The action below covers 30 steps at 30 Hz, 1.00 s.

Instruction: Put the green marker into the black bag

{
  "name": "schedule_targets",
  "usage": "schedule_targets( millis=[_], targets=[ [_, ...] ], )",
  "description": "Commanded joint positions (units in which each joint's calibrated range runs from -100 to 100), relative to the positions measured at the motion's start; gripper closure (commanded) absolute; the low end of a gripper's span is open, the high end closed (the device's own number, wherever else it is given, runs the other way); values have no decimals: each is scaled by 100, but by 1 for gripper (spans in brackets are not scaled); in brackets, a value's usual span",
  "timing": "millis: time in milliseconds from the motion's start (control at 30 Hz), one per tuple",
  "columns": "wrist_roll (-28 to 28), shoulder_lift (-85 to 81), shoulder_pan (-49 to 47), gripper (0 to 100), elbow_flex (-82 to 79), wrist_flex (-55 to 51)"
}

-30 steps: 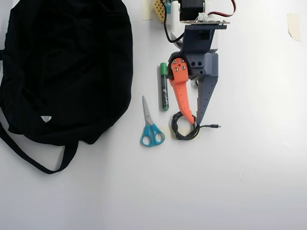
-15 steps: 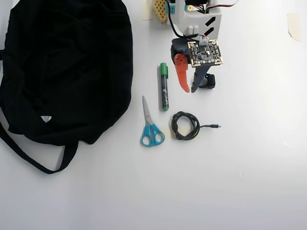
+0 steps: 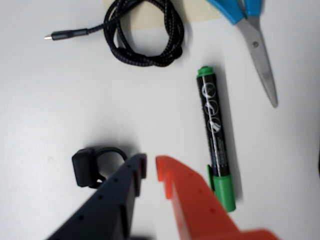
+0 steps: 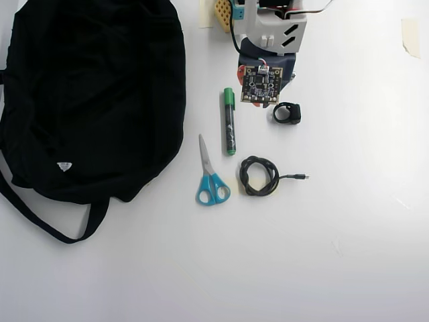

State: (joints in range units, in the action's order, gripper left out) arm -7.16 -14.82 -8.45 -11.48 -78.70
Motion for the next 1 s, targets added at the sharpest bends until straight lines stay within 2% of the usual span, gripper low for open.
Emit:
schedule_targets(
  millis=[0,267,333,367,400,467,667,800,967],
  targets=[
    [-3,-261,-30,98,34,-174],
    [291,-186,52,97,25,-209],
    [286,-153,112,93,16,-252],
    [265,-145,164,90,-47,-269],
    [259,-145,209,81,-236,-269],
    [270,-145,209,76,-460,-226],
    [233,-145,97,73,-1188,84],
    [118,-136,-60,68,-1467,428],
    [118,-128,-135,67,-1817,704]
  ],
)
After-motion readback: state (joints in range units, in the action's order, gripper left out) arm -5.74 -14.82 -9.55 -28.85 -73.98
